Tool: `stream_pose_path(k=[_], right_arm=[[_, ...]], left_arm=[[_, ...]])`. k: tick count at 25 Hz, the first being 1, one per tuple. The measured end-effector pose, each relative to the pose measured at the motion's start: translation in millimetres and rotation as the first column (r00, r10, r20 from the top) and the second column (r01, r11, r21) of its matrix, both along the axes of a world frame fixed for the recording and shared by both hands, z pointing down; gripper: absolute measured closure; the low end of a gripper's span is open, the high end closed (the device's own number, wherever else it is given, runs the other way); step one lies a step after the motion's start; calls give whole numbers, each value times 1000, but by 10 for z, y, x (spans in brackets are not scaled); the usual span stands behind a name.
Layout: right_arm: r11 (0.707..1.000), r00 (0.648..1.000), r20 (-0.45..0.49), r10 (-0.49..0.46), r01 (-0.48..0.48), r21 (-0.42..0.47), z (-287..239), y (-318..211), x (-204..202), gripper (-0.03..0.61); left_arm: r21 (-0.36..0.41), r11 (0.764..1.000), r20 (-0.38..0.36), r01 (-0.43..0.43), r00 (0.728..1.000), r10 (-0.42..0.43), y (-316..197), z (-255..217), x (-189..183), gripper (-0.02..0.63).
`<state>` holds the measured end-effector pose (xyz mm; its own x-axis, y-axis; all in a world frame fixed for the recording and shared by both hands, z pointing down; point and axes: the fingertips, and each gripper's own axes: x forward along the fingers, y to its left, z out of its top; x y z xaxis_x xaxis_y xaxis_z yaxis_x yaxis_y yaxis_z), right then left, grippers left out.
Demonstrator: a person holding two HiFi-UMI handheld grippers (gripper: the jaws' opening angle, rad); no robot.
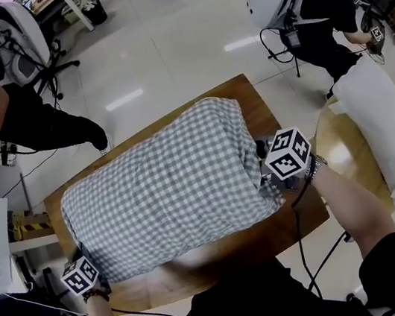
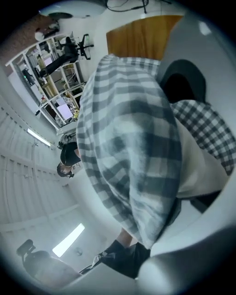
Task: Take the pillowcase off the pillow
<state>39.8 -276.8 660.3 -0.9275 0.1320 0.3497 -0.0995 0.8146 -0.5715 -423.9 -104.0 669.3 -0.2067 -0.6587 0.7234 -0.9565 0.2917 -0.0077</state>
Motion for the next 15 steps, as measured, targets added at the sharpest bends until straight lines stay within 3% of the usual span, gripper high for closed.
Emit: stream_pose_path(k=[7,10,15], right_arm=[[999,1000,-15,3,-2,53,202,-46,-141,16],[995,999,0,35,-35,92,348,-132,86,113],[963,979,-47,200,-187,192,224,-464,639,387]], left_arm=[[18,1000,-5,-18,1000,18,-102,26,246,601],[21,1000,5,-20,1000,19,-123,137,489,601],[-3,999,54,-34,998,35,-228,117,694,601]])
